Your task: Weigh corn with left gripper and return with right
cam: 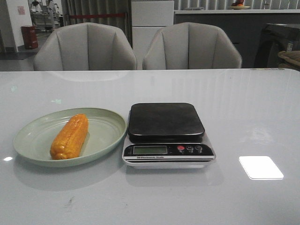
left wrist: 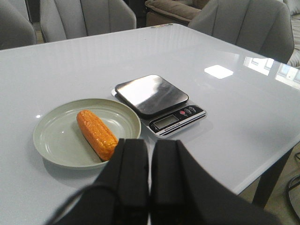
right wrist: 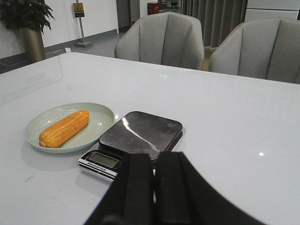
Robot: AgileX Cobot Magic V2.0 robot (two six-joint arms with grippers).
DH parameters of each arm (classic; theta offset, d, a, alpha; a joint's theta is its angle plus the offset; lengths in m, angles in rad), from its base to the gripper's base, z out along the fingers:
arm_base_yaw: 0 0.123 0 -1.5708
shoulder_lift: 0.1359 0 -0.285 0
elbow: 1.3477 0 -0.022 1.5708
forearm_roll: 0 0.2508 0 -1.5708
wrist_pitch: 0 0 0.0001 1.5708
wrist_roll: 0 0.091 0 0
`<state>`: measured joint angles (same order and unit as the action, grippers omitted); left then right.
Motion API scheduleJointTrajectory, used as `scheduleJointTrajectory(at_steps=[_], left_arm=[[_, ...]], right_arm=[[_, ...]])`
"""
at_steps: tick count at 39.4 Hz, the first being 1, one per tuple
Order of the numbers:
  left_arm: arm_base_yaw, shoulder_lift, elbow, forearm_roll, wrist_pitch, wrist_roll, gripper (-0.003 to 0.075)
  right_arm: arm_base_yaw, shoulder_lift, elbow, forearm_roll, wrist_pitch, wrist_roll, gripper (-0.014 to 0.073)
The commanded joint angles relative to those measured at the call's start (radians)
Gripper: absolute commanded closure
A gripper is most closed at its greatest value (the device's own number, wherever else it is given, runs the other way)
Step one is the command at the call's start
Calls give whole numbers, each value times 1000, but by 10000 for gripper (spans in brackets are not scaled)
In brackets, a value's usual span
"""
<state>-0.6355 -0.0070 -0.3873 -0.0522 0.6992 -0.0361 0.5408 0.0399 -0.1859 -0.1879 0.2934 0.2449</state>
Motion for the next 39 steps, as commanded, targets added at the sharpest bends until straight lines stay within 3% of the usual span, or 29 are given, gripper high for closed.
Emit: scheduleJointTrajectory(at_steps=[1, 6, 21, 28, 39], left_arm=[[12, -18, 4, -3, -116, -1, 606], [118, -18, 53, 16, -190, -1, 606], [511, -20, 325, 16, -574, -1, 606], [568, -20, 427, 16, -699, -1, 606], [577, -20, 425, 16, -699, -1, 606]], right_arm=[[-5, 9, -24, -18, -70, -10, 435], [-5, 9, -24, -18, -70, -10, 435], [-5, 9, -24, -18, -70, -10, 435], [-5, 9, -24, -18, -70, -10, 435], [-5, 9, -24, -18, -70, -10, 435]])
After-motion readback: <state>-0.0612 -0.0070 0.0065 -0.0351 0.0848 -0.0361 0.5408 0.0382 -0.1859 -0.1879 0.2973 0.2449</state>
